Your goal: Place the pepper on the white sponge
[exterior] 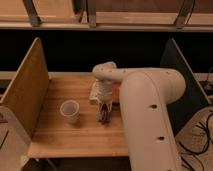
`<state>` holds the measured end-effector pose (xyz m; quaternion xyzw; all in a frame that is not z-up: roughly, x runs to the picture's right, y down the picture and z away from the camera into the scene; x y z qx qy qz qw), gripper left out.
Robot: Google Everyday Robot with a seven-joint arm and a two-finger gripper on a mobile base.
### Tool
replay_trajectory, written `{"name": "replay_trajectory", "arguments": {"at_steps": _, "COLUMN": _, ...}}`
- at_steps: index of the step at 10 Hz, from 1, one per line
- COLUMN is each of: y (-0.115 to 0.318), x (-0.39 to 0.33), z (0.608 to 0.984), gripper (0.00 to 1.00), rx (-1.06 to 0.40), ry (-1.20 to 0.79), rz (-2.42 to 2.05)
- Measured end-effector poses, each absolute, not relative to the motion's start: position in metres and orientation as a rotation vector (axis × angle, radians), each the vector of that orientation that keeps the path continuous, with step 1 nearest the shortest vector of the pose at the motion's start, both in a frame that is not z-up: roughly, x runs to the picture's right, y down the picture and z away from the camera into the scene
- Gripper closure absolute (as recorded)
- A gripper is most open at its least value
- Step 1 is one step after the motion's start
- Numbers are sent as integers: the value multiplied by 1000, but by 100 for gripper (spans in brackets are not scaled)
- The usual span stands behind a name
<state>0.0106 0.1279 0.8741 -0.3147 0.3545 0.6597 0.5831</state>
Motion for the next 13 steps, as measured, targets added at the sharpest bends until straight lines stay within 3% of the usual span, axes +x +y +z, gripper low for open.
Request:
{"name": "replay_trajectory", "arguments": {"at_steps": 3, "y": 122, "x": 21, "z": 886, "gripper": 95, "rx": -723, "ry": 825, "rz": 1538}}
{"name": "replay_trajectory", "arguments": {"at_steps": 5, "y": 115, "x": 7, "z": 892, "gripper": 74, "rx": -728, "ry": 776, "rz": 1499}}
{"name": "replay_trajectory", "arguments": {"at_steps": 6, "y": 114, "x": 2, "z": 892, "gripper": 69, "rx": -730, "ry": 766, "rz": 1490}}
{"name": "replay_trajectory", "arguments": {"at_steps": 13, "y": 114, "x": 3, "z": 892, "gripper": 67, "rx": -729, "ry": 768, "rz": 1490}}
